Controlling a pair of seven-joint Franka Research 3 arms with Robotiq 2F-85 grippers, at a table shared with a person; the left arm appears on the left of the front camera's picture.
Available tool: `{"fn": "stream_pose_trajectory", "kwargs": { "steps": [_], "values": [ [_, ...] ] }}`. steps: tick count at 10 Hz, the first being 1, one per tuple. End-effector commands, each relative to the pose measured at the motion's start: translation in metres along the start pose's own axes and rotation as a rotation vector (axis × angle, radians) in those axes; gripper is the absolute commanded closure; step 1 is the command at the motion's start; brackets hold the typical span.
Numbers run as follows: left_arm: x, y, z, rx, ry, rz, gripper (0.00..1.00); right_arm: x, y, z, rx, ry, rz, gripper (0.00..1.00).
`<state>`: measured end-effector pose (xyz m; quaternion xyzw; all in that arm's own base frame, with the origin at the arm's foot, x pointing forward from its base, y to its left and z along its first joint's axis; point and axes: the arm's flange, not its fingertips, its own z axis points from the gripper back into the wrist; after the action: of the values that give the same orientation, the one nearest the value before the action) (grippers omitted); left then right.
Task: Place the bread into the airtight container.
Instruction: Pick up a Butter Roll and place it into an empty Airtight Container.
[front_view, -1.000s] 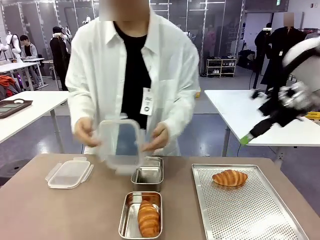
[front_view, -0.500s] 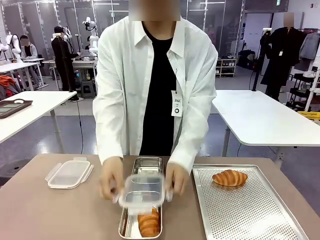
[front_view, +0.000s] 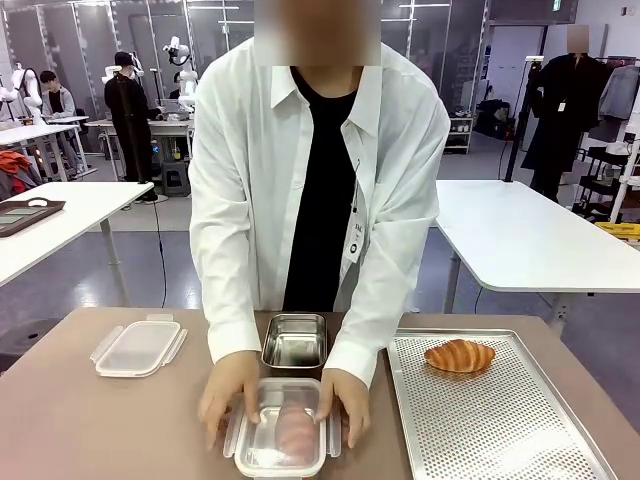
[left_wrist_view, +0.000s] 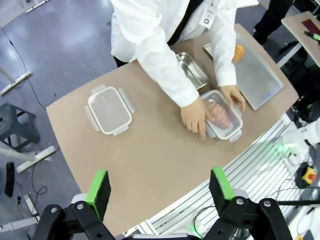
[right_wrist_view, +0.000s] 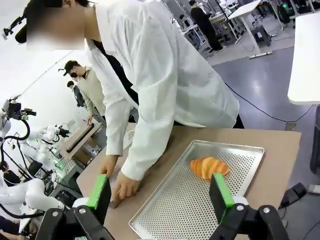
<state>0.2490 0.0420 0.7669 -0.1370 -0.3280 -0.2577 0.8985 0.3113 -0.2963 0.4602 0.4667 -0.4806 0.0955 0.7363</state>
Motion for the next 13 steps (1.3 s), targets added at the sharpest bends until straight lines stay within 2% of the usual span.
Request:
{"fn": "stream_pose_trajectory", "kwargs": {
  "steps": [1,13],
  "values": [
    [0.0007,-0.0002,0.0006,-0.006,-0.001,-0.018,0.0,0.0006,0.0035,0.0033,0.001,0.021,0.003,0.0],
    [0.0007,-0.0002,0.0006,-0.006,-0.001,-0.018,0.0,0.0006,0.0035,0.0033,0.001,0.021,0.003,0.0]
  ]
}}
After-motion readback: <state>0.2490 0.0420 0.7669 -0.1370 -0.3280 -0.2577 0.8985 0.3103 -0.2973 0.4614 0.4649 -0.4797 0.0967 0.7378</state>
